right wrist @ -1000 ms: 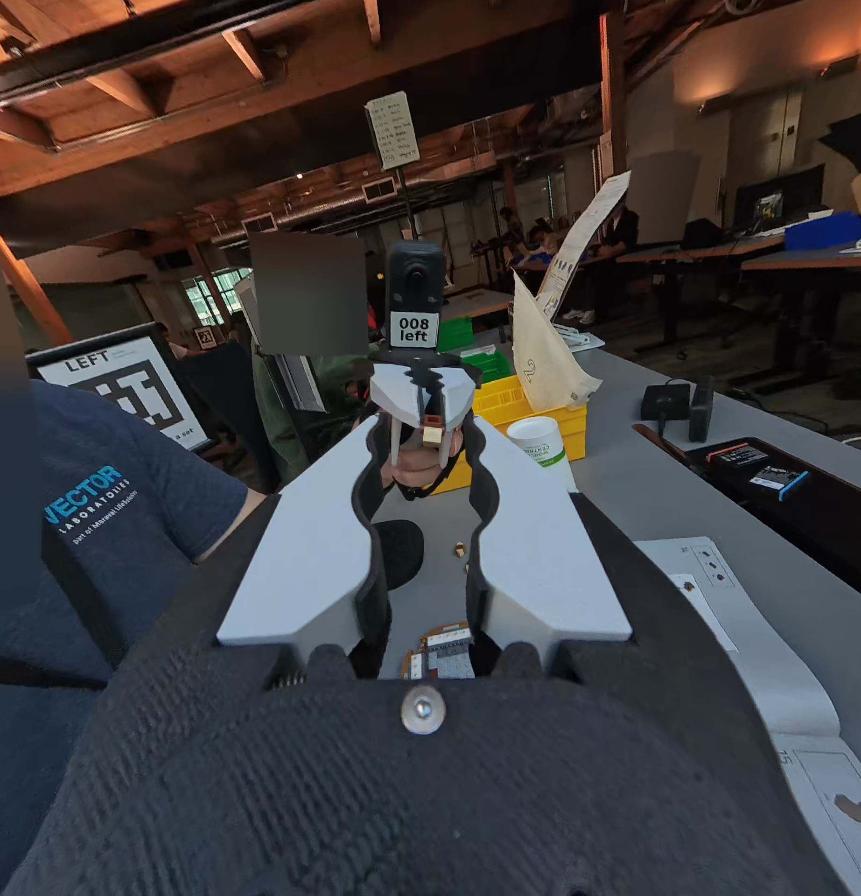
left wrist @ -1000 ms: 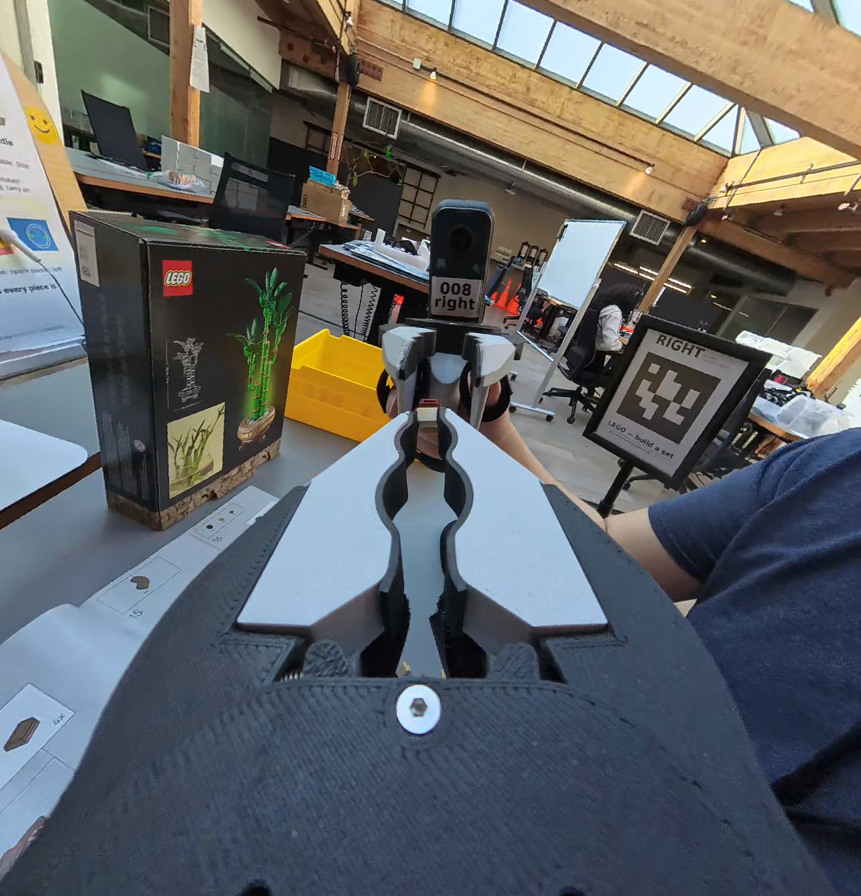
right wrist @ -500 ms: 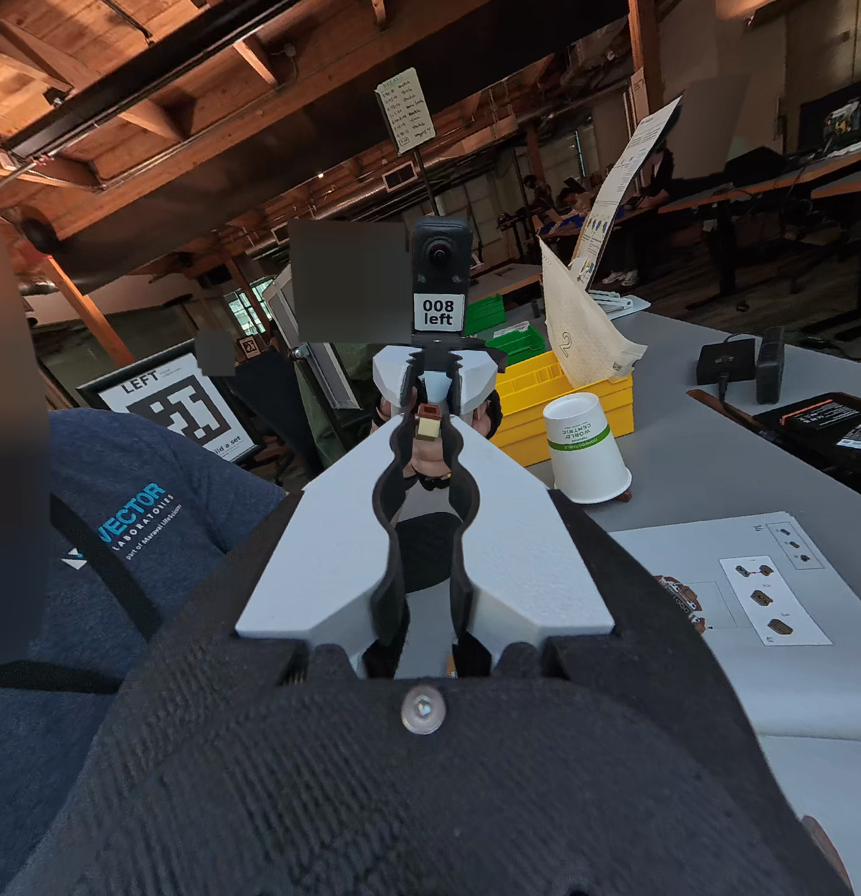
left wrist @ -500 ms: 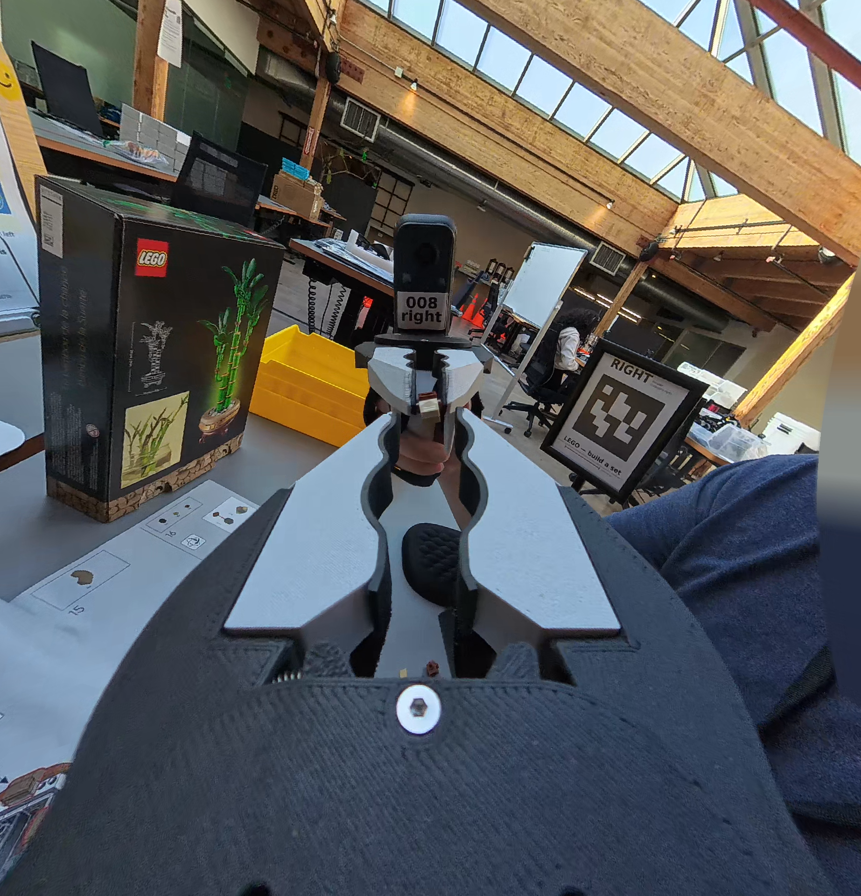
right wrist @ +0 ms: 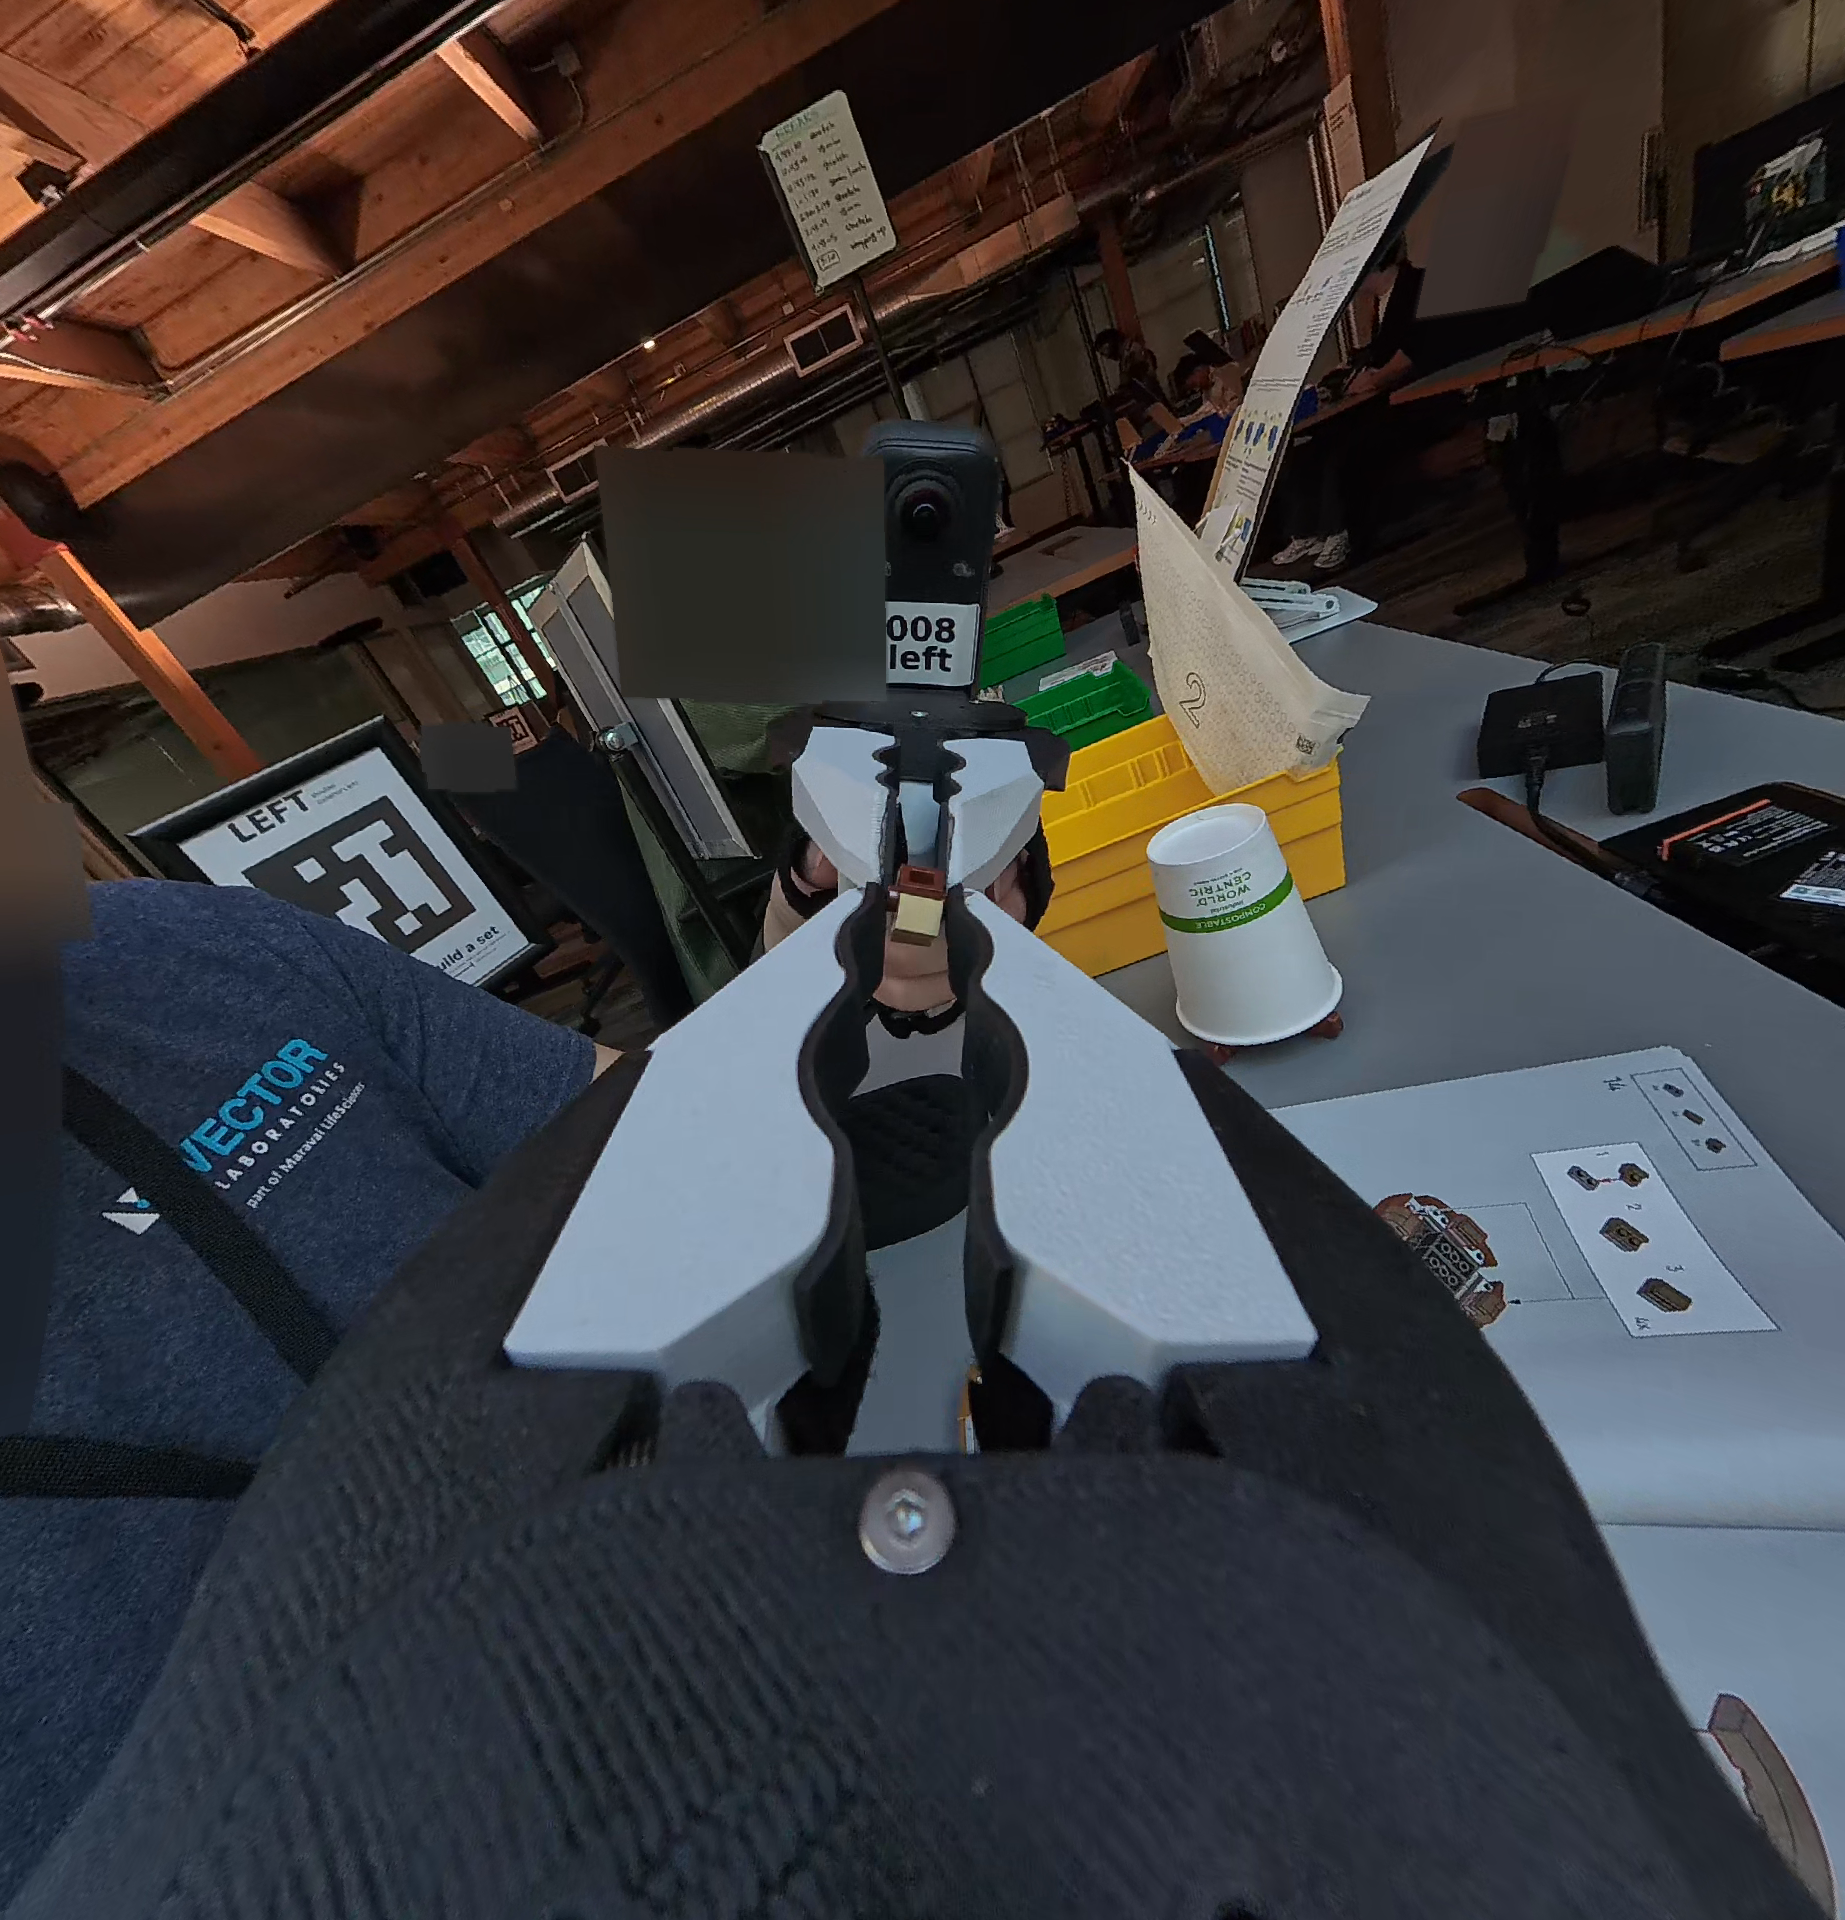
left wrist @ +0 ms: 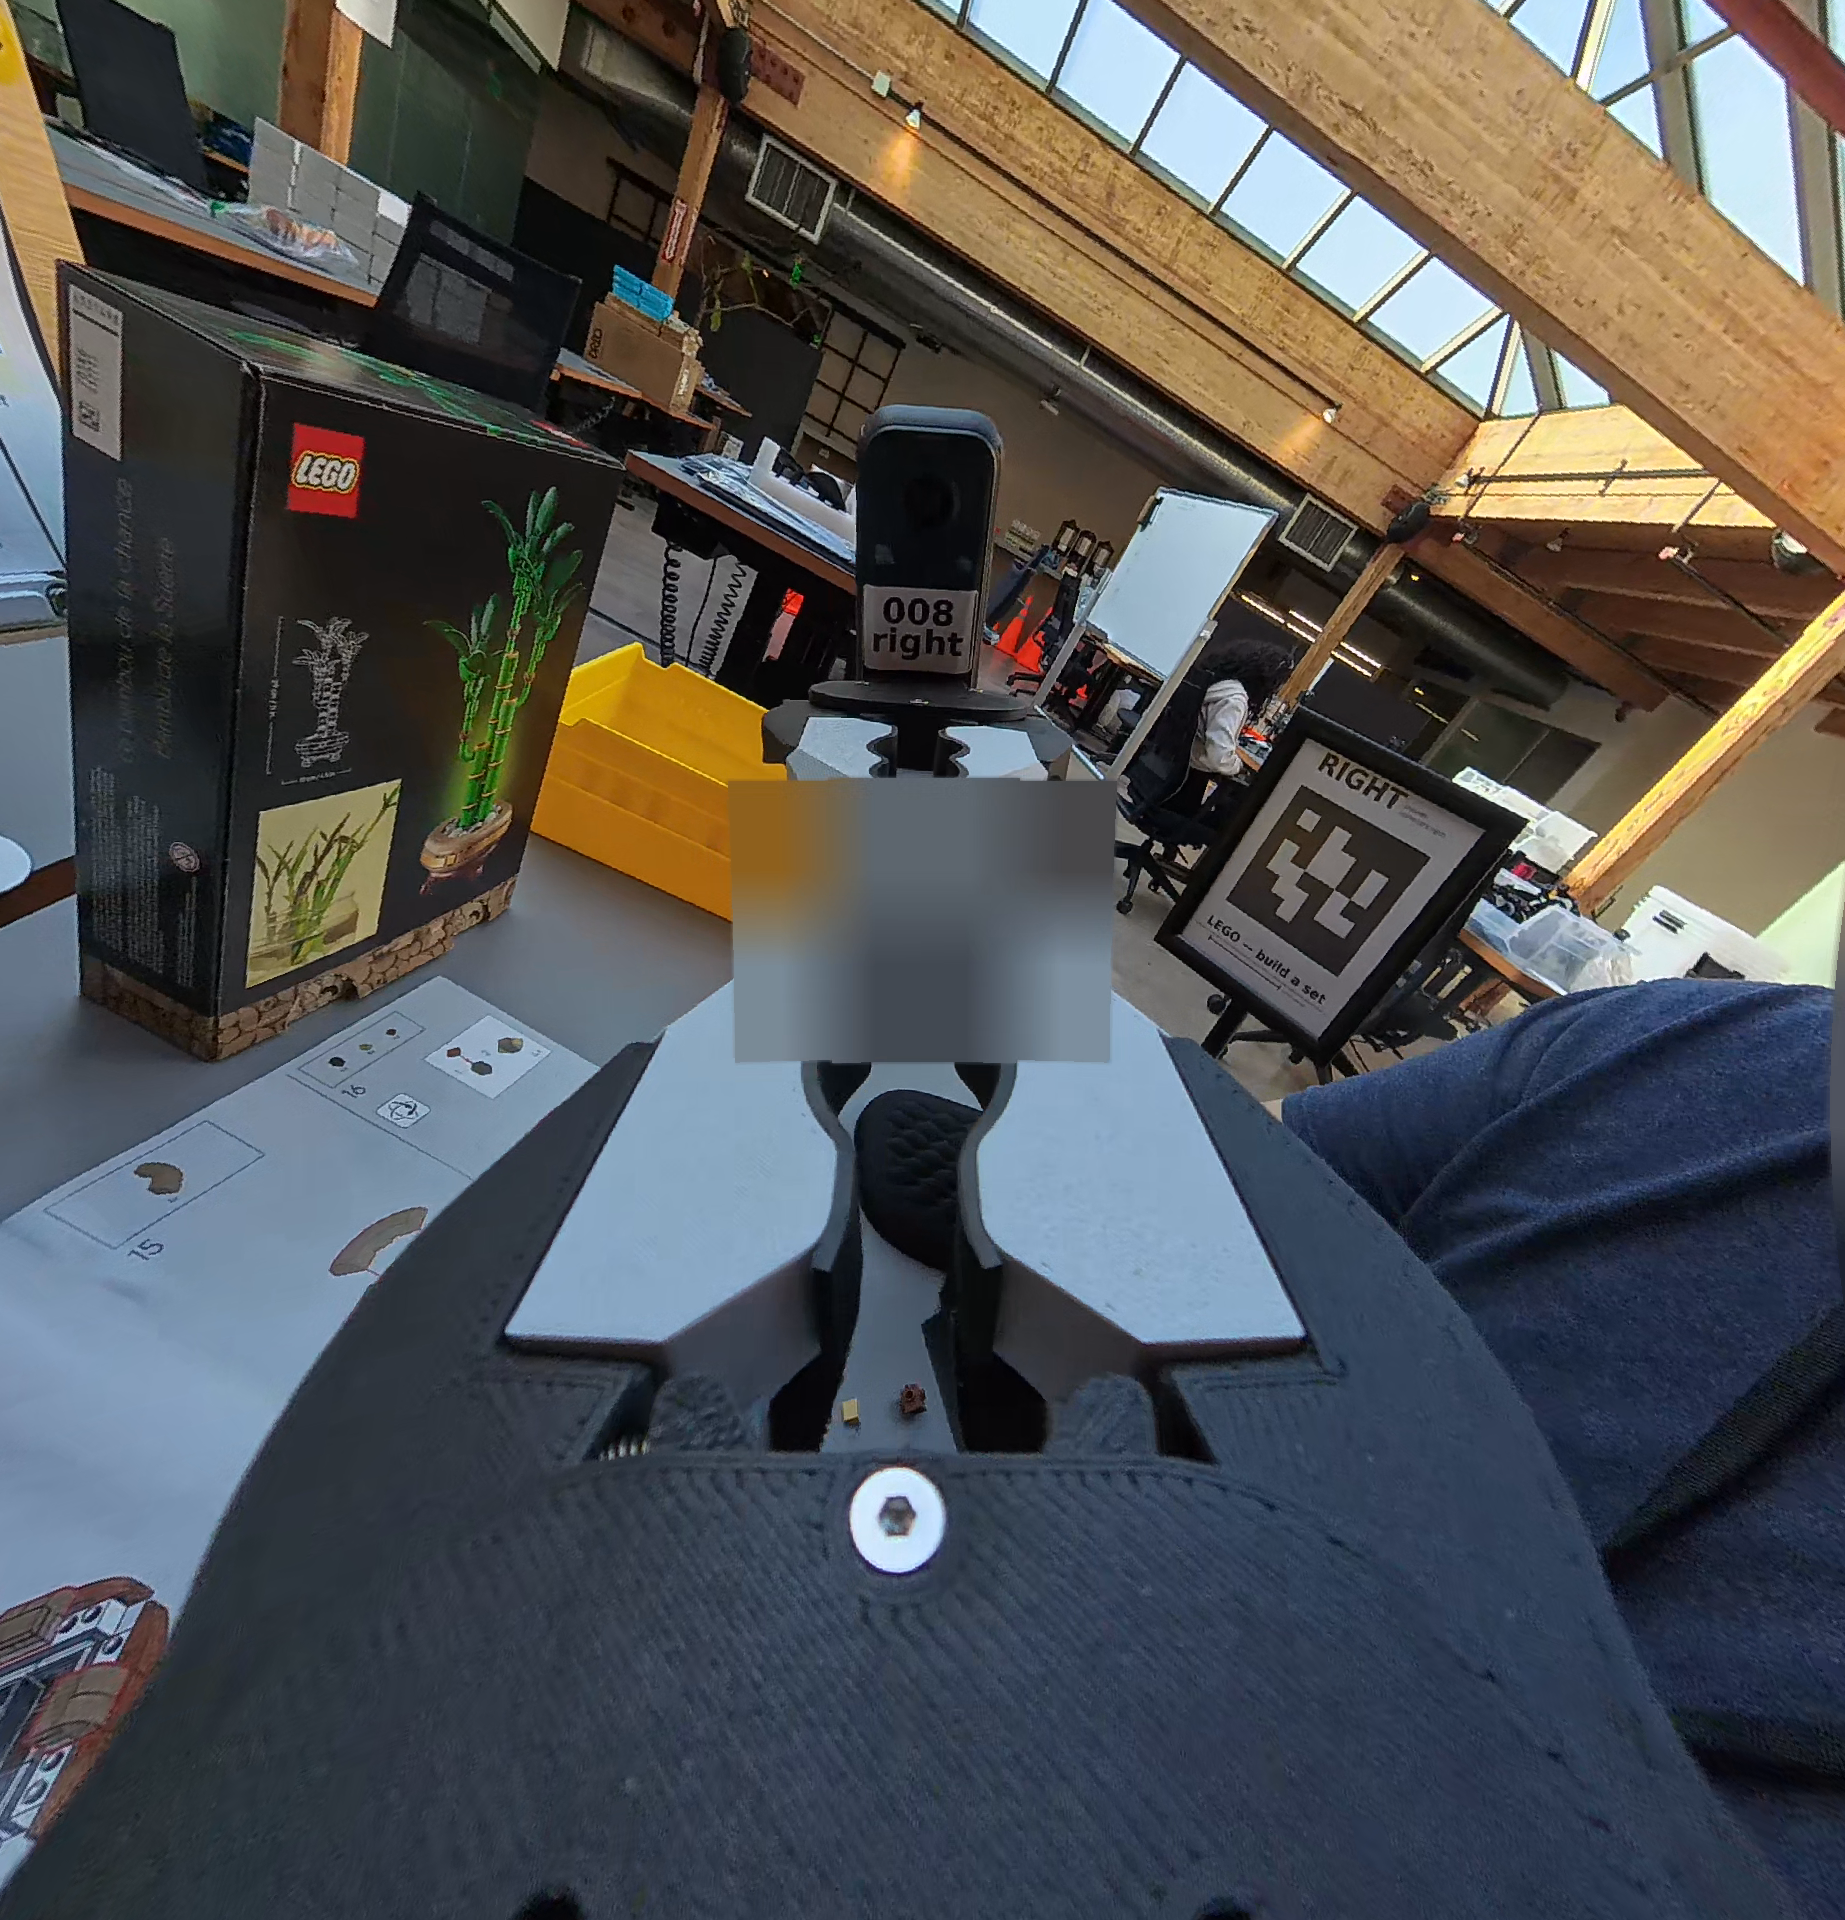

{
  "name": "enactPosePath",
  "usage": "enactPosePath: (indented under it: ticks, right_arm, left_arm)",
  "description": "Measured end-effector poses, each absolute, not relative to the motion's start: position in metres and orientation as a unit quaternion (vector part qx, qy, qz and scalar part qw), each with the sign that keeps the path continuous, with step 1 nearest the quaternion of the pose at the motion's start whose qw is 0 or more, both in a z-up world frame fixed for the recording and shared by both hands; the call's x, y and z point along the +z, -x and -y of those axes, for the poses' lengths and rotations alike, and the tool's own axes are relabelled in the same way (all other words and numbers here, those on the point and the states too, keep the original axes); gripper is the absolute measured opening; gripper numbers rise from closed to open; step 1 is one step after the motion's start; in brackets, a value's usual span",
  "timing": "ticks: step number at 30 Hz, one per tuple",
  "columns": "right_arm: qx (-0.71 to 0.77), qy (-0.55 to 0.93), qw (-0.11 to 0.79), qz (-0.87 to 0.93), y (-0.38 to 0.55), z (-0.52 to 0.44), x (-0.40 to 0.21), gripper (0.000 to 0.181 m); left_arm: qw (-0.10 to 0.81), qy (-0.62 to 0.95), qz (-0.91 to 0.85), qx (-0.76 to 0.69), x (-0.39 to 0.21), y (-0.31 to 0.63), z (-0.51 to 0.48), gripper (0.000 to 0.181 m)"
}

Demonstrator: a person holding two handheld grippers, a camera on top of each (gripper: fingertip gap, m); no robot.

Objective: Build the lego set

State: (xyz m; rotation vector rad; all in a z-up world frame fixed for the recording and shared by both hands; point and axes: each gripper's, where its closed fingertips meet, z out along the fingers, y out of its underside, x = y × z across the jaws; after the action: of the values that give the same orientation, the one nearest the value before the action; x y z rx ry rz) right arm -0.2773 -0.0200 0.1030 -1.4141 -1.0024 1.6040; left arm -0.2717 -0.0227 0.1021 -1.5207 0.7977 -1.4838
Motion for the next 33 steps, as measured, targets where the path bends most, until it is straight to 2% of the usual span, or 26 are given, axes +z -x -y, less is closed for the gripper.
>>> enactPosePath:
  ticks: [14,33]
  right_arm:
    - [0.614,0.555,0.389,0.405,0.2766,0.0206,0.1016,0.010]
    - [0.656,0.565,0.334,0.373,0.2771,0.0195,0.0985,0.010]
  left_arm:
    - [0.441,0.605,-0.342,-0.568,0.0993,0.2702,0.0237,0.005]
    - [0.480,0.598,-0.374,-0.521,0.0977,0.2703,0.0234,0.005]
